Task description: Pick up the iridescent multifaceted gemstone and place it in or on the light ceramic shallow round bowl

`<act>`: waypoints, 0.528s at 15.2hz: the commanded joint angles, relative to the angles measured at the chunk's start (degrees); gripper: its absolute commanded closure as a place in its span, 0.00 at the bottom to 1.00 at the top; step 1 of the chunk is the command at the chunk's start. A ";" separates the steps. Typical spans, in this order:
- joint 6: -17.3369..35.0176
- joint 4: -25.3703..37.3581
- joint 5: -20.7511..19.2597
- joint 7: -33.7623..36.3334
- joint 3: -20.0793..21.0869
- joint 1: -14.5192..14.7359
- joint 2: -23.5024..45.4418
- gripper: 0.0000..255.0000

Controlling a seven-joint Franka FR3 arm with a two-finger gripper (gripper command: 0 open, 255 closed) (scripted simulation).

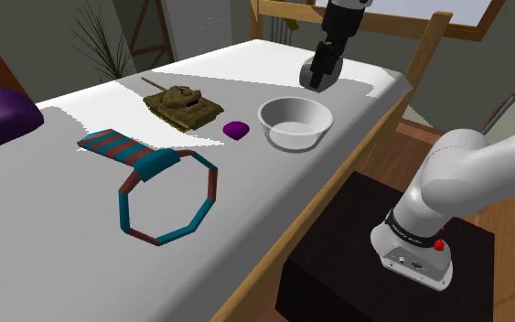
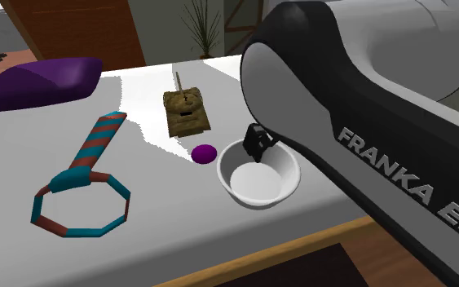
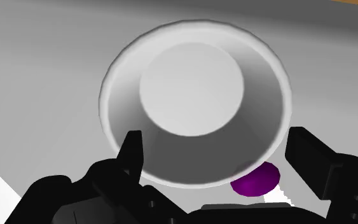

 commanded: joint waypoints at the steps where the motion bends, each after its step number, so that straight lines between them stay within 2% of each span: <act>1: 0.00 0.00 0.00 0.00 0.00 0.00 0.00 0.00; 8: 9.53 2.32 -1.00 -2.77 3.35 2.47 13.37 0.00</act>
